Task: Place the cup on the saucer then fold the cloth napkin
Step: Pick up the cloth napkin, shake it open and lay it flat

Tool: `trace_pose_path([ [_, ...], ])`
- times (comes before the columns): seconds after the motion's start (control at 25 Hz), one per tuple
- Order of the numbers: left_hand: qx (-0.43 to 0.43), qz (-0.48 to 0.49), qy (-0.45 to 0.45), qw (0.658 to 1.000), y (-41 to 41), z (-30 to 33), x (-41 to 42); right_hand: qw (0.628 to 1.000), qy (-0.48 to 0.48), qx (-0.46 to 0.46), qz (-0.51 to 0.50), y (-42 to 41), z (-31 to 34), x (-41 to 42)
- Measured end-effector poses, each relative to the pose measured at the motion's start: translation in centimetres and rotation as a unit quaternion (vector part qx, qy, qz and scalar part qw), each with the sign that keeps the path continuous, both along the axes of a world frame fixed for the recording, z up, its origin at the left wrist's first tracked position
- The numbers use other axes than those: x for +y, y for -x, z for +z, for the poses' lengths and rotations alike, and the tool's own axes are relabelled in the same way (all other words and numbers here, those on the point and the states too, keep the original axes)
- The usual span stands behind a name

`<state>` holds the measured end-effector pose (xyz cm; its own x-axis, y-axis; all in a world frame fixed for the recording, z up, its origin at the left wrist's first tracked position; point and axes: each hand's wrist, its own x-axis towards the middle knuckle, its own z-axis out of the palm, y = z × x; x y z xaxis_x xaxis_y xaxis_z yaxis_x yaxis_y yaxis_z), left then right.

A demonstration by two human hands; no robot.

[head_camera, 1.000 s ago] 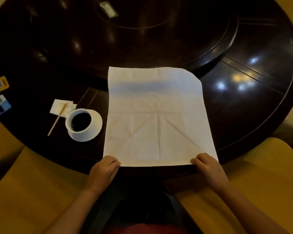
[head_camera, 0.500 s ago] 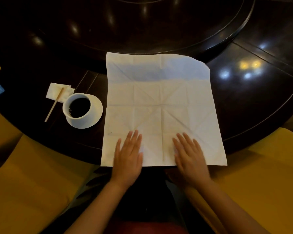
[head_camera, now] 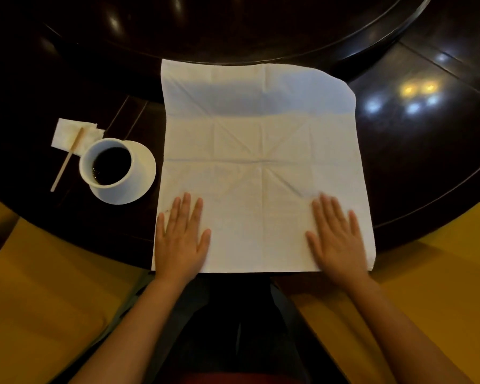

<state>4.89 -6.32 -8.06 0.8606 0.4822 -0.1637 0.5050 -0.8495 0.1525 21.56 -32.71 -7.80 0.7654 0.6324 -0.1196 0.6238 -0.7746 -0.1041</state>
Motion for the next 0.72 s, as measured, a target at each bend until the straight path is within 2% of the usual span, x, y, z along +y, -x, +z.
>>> trace_pose_path([
  [0.16,0.002,0.108,0.008,0.994,0.0,1.1,-0.1,0.984,0.004,0.019,-0.178,-2.8,1.1,-1.5],
  [0.2,-0.016,0.111,0.013,0.994,-1.3,1.5,-0.6,0.983,-0.008,0.012,-0.183,-2.9,1.5,-0.1],
  [0.32,-0.091,0.018,0.005,0.996,-7.8,2.3,-2.2,0.998,-0.057,-0.007,-0.038,-2.4,1.5,7.2],
  [0.4,-0.091,-0.025,-0.030,0.995,-12.4,1.8,-2.1,0.998,-0.063,0.006,0.030,-2.3,1.0,12.1],
  [0.52,-0.016,-0.022,-0.039,0.999,-16.0,0.3,-0.2,0.996,-0.059,0.064,0.032,-3.6,0.0,15.8],
  [0.72,-0.028,-0.016,-0.026,0.999,-15.8,-0.7,1.9,0.993,-0.041,0.004,0.110,-8.0,-1.0,15.2],
])
